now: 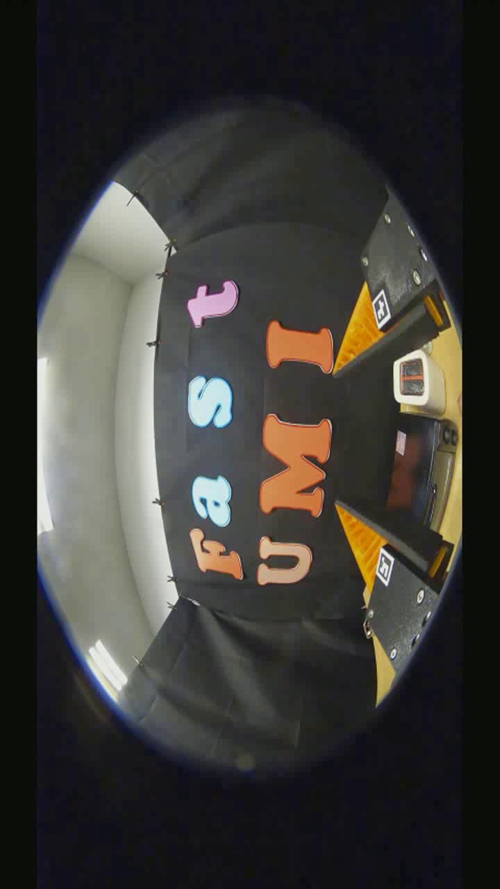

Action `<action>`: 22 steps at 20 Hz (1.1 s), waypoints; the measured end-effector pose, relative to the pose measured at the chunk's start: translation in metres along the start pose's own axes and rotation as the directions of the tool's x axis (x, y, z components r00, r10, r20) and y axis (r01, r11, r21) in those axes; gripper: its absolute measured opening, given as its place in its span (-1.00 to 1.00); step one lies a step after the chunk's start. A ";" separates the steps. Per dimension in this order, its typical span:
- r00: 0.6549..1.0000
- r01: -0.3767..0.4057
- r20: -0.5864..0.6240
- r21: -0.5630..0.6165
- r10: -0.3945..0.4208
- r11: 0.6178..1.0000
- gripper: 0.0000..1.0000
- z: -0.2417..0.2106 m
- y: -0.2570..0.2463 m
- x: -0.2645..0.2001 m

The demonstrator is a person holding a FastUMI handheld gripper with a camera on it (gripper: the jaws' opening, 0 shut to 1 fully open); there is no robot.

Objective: Open the toaster oven, put the food inside, and close the toaster oven door.

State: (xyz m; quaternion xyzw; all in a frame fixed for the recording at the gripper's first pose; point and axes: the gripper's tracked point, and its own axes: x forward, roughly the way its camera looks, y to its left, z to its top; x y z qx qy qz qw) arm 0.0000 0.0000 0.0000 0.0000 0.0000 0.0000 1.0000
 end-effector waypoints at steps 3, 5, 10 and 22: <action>1.000 -0.010 -0.007 0.008 0.010 1.000 0.97 0.001 0.004 0.003; 1.000 -0.016 -0.022 -0.002 0.016 1.000 0.96 0.002 0.001 0.003; 1.000 0.015 0.007 -0.004 -0.015 1.000 0.97 0.021 -0.017 0.008; 0.999 0.044 -0.022 -0.011 -0.044 0.999 0.97 0.009 -0.014 0.021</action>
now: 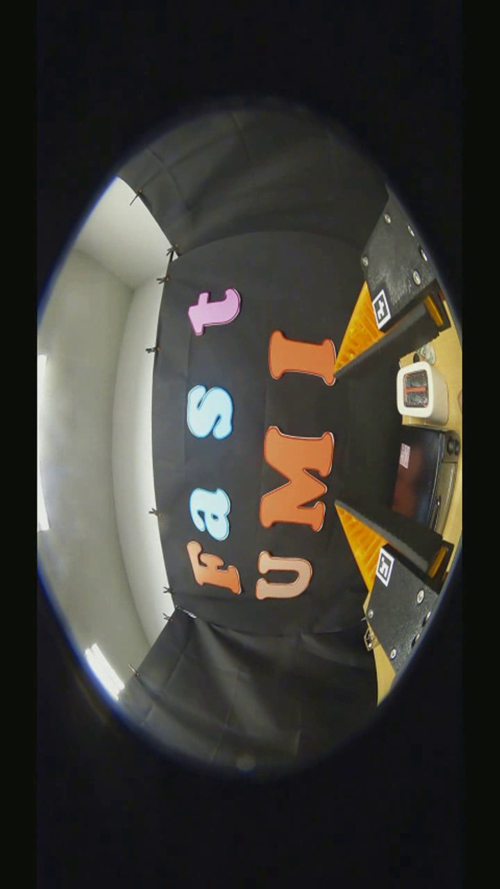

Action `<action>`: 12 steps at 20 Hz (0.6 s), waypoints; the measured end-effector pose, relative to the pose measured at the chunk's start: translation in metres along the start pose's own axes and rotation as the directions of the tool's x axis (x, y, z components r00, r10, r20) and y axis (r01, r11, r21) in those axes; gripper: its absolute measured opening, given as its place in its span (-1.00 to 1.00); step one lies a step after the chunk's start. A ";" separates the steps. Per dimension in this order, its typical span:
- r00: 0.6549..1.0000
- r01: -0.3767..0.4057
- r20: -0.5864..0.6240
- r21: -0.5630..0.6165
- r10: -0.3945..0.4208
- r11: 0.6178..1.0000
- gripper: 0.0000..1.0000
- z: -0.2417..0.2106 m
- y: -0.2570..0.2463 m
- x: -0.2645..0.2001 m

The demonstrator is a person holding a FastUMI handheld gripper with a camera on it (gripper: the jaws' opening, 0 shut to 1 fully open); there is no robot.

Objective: Open the toaster oven, put the food inside, and close the toaster oven door.

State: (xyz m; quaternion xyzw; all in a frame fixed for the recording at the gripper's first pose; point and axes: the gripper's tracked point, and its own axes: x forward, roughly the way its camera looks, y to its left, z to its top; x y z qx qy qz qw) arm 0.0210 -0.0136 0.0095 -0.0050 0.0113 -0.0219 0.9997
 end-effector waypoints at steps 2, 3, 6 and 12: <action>1.000 0.002 0.002 0.002 -0.002 1.000 0.97 -0.004 0.003 0.002; 1.000 0.005 0.002 -0.006 -0.005 1.000 0.97 -0.008 0.004 0.004; 0.998 -0.039 -0.041 0.003 0.039 0.999 0.97 -0.034 0.029 0.008; 0.979 -0.108 -0.167 0.063 0.117 0.992 0.96 -0.099 0.082 0.024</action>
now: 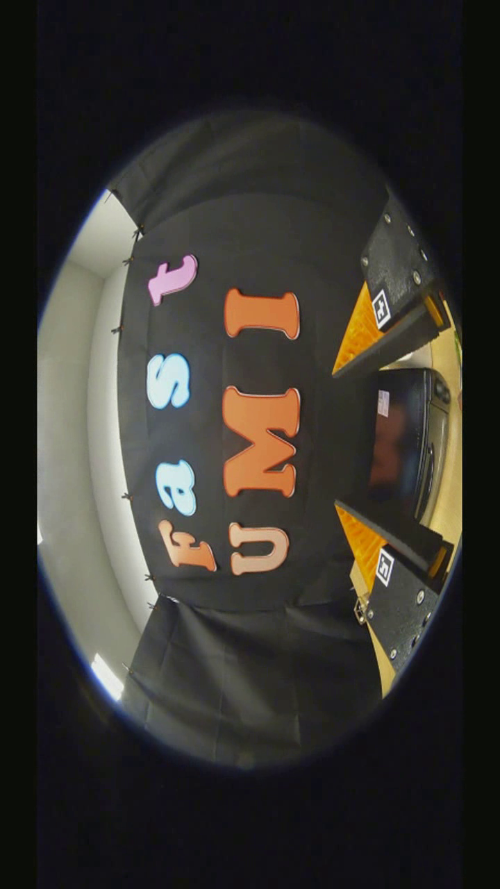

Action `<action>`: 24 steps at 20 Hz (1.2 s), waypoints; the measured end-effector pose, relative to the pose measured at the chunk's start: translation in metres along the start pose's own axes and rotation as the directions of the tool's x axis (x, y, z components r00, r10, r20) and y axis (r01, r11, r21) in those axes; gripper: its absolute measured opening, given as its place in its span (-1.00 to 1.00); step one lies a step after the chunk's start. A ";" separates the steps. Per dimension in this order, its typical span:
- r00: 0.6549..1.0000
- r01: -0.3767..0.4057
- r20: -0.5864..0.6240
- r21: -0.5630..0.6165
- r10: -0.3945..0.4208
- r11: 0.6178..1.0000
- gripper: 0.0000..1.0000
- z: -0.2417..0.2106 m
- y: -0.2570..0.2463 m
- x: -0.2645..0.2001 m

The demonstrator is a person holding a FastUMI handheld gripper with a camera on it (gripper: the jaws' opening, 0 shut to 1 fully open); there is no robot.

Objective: Open the toaster oven, put the food inside, and close the toaster oven door.

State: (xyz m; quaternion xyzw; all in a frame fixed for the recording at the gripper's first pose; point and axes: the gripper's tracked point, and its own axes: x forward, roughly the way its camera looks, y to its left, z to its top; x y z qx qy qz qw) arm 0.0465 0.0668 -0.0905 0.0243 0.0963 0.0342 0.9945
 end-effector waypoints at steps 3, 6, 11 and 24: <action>0.996 -0.032 -0.080 -0.006 0.031 0.999 0.97 -0.041 0.023 0.021; 0.988 -0.072 -0.134 0.015 0.073 0.997 0.98 -0.089 0.043 0.043; 0.950 -0.044 -0.305 0.058 0.060 0.997 0.98 -0.163 0.056 0.060; 0.926 0.026 -0.376 -0.023 -0.032 0.999 0.98 -0.224 0.055 0.047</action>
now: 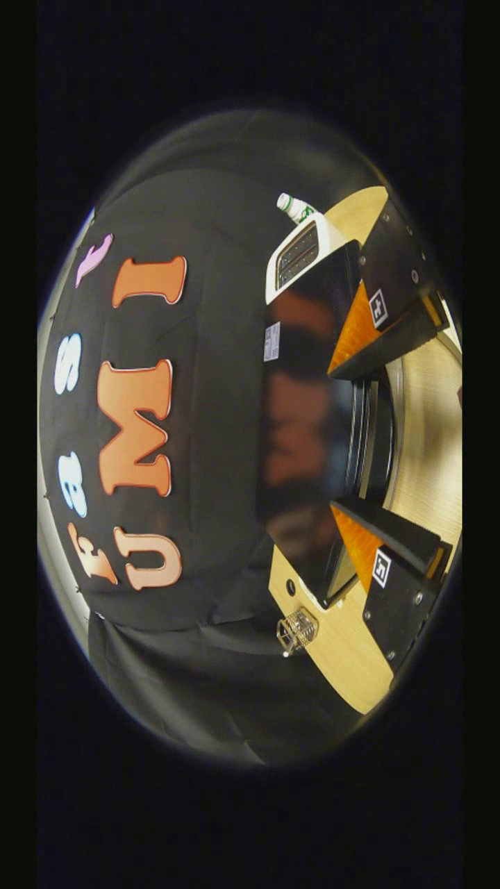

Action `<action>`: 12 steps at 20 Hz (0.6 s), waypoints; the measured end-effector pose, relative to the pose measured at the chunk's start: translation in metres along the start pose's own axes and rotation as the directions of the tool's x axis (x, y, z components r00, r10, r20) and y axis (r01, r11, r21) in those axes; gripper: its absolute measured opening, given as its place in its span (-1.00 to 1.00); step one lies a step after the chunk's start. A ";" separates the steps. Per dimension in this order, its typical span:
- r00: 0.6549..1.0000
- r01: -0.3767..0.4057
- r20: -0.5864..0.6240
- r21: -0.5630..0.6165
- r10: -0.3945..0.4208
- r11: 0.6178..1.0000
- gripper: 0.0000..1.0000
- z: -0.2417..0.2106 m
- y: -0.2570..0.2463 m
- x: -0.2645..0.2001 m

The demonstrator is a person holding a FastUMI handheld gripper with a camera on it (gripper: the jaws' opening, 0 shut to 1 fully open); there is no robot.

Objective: Open the toaster oven, put the food inside, and close the toaster oven door.

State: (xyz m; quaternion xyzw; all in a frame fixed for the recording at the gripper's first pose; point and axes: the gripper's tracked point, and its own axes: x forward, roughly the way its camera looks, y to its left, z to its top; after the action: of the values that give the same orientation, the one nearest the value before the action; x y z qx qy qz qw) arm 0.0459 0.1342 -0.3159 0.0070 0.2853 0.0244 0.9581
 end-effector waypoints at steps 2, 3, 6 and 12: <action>0.999 -0.011 0.050 0.011 0.011 1.000 0.94 -0.002 0.003 -0.012; 0.998 -0.023 0.066 -0.002 0.023 1.000 0.89 -0.004 0.005 -0.015; 0.996 -0.084 0.042 0.060 0.082 0.995 0.79 -0.018 0.013 -0.028; 0.986 -0.158 -0.045 0.015 0.158 0.987 0.69 -0.056 0.024 -0.064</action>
State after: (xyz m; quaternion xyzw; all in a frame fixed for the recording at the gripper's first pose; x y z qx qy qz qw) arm -0.0392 0.1550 -0.3277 0.0346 0.3061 0.0989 0.9462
